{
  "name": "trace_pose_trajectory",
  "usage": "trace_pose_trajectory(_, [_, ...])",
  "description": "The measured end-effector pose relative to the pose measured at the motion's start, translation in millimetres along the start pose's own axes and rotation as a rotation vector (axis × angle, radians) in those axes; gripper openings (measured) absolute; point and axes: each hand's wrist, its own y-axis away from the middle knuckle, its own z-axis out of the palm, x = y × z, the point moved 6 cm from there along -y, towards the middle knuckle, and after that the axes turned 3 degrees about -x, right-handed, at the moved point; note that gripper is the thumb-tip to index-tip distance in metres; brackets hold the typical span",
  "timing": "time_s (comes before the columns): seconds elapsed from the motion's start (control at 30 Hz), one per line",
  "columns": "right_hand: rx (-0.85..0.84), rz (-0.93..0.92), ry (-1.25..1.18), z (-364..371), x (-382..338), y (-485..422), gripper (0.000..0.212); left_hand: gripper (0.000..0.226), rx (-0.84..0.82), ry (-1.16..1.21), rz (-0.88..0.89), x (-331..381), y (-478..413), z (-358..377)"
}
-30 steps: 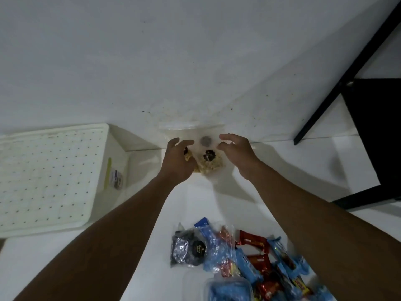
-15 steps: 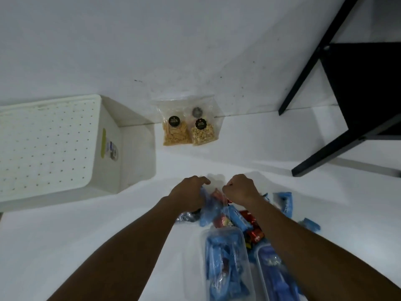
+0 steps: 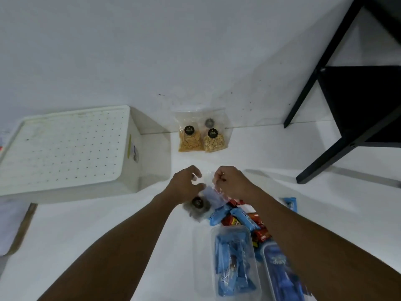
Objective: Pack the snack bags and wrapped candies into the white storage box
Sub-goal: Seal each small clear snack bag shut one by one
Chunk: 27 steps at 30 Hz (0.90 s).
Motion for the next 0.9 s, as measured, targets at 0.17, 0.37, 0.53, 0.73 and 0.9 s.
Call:
trace_pose_trajectory(0.17, [-0.030,-0.129,0.041,-13,-73,9,0.020,0.021,0.137,0.240,0.024,7,18,-69])
trace_pose_trajectory(0.37, [0.024,-0.221,0.004,-30,-143,37,0.017,0.027,0.269,0.532,0.177,16,58,-135])
trace_pose_trajectory(0.53, [0.133,-0.327,0.066,-33,-189,73,0.008,0.018,0.245,0.643,0.237,25,100,-175])
trace_pose_trajectory(0.73, [0.200,-0.417,0.037,-21,-225,104,0.012,0.018,0.194,0.645,0.331,29,127,-210])
trace_pose_trajectory(0.9, [0.236,-0.394,-0.102,-25,-234,129,0.023,0.020,0.231,0.706,0.378,32,141,-225])
